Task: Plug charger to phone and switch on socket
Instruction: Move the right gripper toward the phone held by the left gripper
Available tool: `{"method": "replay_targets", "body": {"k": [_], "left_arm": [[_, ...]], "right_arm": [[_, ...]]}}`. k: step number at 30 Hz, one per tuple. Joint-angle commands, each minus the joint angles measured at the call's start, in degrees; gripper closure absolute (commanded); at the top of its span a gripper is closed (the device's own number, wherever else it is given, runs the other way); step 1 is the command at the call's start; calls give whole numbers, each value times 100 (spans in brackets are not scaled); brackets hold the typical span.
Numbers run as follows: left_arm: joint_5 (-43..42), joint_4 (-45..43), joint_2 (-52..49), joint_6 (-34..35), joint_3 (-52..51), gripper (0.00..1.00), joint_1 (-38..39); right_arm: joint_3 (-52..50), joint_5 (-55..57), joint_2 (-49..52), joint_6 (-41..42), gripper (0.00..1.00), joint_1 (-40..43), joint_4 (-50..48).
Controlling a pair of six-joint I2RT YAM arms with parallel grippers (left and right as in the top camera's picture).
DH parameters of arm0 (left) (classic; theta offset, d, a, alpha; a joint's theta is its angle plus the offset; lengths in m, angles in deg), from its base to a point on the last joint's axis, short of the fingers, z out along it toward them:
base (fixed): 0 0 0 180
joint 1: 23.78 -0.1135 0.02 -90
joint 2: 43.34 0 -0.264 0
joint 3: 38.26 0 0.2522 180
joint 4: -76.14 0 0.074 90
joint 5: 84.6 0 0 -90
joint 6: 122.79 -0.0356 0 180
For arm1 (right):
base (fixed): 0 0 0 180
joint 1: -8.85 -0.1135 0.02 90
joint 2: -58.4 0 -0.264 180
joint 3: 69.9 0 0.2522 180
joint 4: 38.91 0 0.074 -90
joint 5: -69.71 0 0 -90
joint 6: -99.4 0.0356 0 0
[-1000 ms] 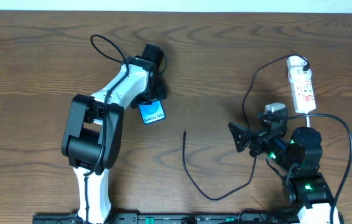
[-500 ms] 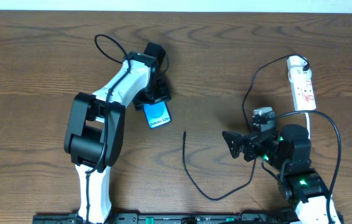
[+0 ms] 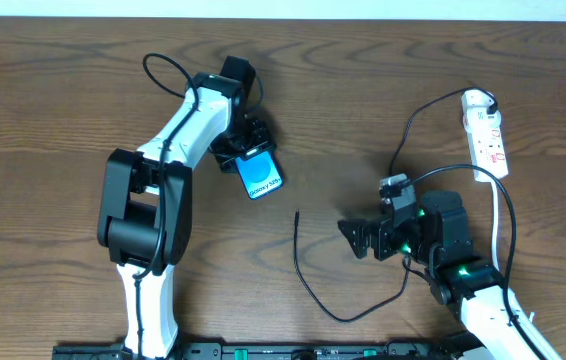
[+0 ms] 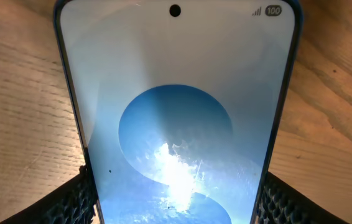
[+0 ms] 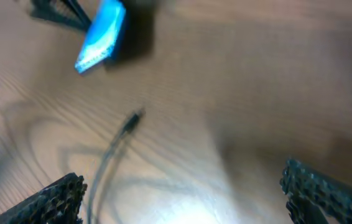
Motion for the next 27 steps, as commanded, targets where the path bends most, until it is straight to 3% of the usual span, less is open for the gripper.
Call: {"method": "replay_targets", "body": {"k": [1,9,16,27], "left_arm": [[-140,57,-31,328,188,45,-15],[-160,13,-28,752,201,45,-15],[-503,-225,-28,905,247,45,-105],[-911,-223,-28,903,247,45,-483]], "right_arm": [[114,-240,87,271,1,-330,-538],[901,892,1414,315,3,-1471,-1027],[2052,892,2951,741,9,-1681,-1106],[2330,1172,4148,1849,12,-1823,-2382]]}}
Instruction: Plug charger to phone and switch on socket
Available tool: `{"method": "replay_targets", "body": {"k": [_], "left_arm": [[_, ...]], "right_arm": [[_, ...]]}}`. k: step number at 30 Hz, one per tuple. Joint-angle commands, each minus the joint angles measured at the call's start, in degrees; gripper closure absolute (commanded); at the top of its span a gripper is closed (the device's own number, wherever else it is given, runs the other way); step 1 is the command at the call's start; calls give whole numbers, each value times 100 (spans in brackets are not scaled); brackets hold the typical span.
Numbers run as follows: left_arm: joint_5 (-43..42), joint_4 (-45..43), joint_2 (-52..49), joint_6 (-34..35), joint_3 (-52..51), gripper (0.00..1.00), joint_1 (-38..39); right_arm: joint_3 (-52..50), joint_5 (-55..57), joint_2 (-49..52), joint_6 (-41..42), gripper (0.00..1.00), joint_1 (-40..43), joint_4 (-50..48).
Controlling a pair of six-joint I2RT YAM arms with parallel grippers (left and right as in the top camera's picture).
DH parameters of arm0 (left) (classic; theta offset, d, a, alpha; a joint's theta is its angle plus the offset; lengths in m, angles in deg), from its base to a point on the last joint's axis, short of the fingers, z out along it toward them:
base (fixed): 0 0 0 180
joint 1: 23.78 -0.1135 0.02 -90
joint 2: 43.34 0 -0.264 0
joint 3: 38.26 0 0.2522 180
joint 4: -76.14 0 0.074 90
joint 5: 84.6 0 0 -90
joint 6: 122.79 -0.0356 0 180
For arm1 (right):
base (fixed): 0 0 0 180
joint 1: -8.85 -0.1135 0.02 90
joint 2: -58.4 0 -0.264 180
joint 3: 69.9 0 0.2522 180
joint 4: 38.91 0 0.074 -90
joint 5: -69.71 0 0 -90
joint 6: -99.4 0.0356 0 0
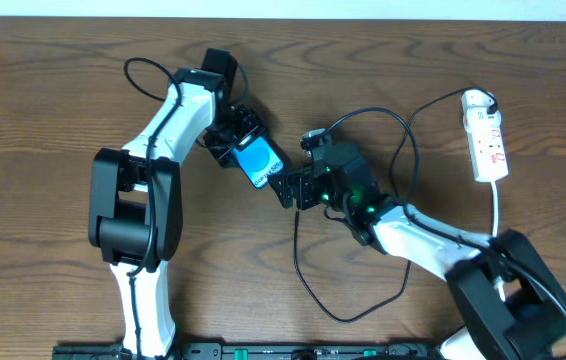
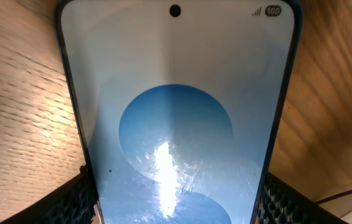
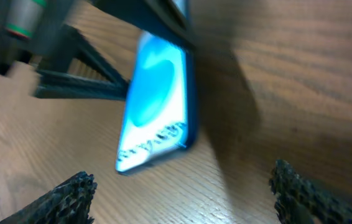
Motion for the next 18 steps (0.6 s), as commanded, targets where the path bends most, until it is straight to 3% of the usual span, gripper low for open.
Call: {"method": "replay_targets", "body": {"k": [1,6,12,17,18], "left_arm": [[-245,11,-28,76,181,45,-87],[-332,-2,-28,334,181,45,-87],[-426,-103,-28,682,181,45,-85],[-730,-249,-28,763,181,45,-85],[-732,-251,-28,761,181,45,-81]], "right_arm": [[133,164,317,538,14,-55,-337],[157,352,728,1331,24,-70,-1058],[297,361,999,1482,30,-133,-1432],[557,352,1182,1626,43,-184,-1390],[623,352,1233,1679,49,-195,-1392]]}}
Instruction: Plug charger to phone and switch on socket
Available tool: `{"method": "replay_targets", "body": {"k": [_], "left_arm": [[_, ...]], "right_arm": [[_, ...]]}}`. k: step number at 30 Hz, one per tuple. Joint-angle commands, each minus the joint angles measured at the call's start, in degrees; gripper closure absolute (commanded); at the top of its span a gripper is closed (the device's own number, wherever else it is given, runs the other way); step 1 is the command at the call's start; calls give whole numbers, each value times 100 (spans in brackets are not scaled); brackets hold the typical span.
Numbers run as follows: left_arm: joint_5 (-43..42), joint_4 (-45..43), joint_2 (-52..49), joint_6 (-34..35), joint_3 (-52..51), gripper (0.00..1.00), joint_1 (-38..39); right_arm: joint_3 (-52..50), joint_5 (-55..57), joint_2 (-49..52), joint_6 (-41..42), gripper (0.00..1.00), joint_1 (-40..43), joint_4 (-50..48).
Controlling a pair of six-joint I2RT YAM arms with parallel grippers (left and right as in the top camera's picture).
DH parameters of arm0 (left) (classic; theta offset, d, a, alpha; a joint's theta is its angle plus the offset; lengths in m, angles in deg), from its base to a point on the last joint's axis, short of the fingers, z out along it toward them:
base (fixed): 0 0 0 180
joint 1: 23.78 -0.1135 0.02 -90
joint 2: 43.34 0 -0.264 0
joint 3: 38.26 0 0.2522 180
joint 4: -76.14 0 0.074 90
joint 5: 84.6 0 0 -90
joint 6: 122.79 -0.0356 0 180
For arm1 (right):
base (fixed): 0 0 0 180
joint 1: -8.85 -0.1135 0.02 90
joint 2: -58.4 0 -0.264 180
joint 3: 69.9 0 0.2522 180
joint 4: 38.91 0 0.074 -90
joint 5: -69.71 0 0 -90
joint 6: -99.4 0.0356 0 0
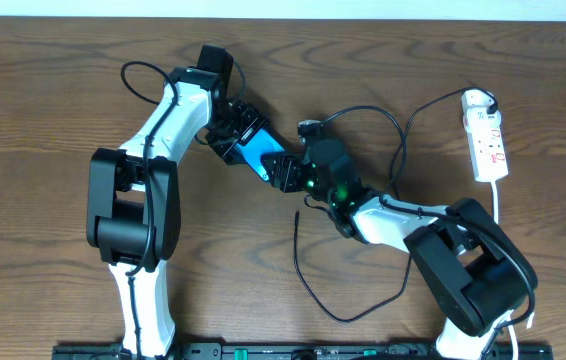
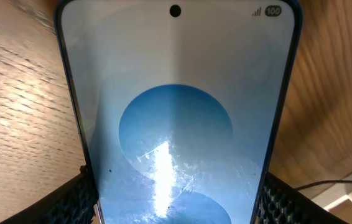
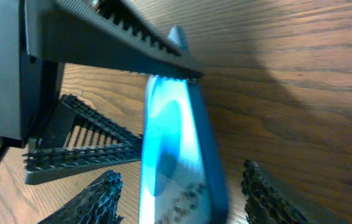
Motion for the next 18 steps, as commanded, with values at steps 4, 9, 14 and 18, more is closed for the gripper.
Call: {"method": "replay_targets", "body": {"k": [4,9,14,18], "left_arm": [[-256,-4,-28,98,181,45,-11],[-256,-59,-28,96,181,45,-13],[-262,-55,2,-15,181,8,-20],[-205,-66,380,-584,181,3,-122]], "right_arm": [[284,59,166,260,65,-59,0],[284,-118,166,568,92,-59,-2],[286,-448,160,656,99,-20,-107],[286,-839,142,682,99,302,-103]]}}
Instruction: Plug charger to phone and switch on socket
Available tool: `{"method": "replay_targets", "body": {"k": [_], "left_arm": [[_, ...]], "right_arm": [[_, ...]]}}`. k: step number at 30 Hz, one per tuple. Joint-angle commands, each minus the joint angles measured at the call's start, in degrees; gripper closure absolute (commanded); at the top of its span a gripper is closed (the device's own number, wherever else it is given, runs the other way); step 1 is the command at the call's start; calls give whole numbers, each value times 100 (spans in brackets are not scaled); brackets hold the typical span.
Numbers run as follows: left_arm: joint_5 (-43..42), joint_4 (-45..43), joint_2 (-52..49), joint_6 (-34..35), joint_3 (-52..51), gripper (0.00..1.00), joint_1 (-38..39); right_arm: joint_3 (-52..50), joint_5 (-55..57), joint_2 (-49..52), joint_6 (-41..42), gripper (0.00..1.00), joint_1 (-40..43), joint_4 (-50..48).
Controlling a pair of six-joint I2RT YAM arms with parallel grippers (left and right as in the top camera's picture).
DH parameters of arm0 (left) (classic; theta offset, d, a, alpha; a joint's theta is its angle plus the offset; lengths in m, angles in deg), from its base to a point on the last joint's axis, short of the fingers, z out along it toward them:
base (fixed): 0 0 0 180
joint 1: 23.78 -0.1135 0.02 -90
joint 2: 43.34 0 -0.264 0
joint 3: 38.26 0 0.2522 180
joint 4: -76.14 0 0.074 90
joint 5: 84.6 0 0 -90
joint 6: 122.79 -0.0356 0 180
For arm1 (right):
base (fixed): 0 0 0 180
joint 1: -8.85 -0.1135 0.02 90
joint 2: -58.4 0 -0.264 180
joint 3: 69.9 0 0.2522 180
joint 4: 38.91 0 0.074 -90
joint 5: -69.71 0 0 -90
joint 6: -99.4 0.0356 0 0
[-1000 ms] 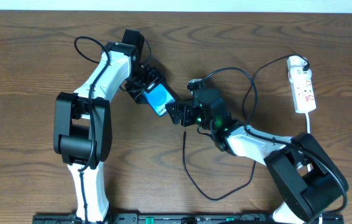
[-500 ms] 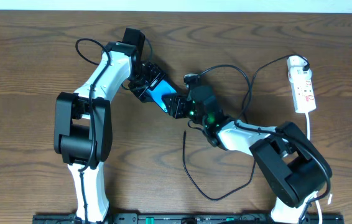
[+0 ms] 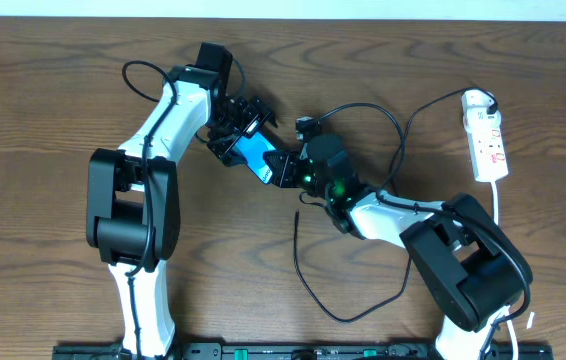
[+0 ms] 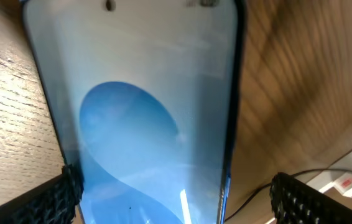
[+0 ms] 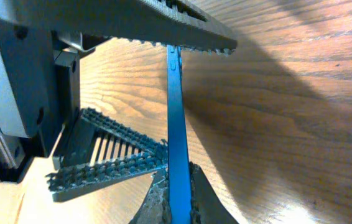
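Observation:
The phone [image 3: 256, 153], blue with a lit screen, is held above the table between both arms. In the right wrist view it stands edge-on [image 5: 175, 124], and my right gripper [image 5: 179, 199] is shut on its lower end. The screen [image 4: 132, 112] fills the left wrist view; my left gripper [image 4: 176, 199] is open, its right finger [image 4: 306, 199] standing clear of the phone's edge. The black charger cable has its free plug end [image 3: 296, 214] lying on the table below the right gripper [image 3: 281, 168]. The white socket strip [image 3: 487, 135] lies at the far right.
The cable [image 3: 338, 315] loops across the wood table [image 3: 43, 120] towards the front, then runs up to the socket strip. The strip [image 4: 344, 182] and a stretch of cable also show in the left wrist view's lower right corner.
My right gripper has shut on the phone's lower end. The left gripper's fingers have spread, leaving a gap at the phone's right edge, and the phone has shifted in its view.
My left gripper held the phone off the table left of centre while my right gripper hung open at the right. The right gripper then stood open close to the phone, then around its end. Now the right gripper holds it and the left has opened.

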Motion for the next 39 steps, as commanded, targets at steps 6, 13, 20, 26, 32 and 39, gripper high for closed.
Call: {"method": "replay_targets", "body": {"k": [6,13,20,26,32,39], "left_arm": [[748,367,1368,-1506,111,2,-439],[1261,247,2564,-2428,-1012,2,-520],[278,-2284,3434,-1867,-3536,2,-442],[-247,-4699,3574,-1611,-5209,2,223],[-240,-6398,3574,-1268,-5344,2,570],[125,-7191,3571,-798,-5344,1,570]], "right_arm": [[90,-1405,-199,170,99,1062,4],[87,-1731,-994,120,99,1895,1058],[81,-1947,-1633,79,99,2208,1858],[70,-2616,-1652,81,99,2734,2002],[37,-2977,-1652,219,99,3032,1998],[37,-3064,-1650,868,99,3077,1200]]}}
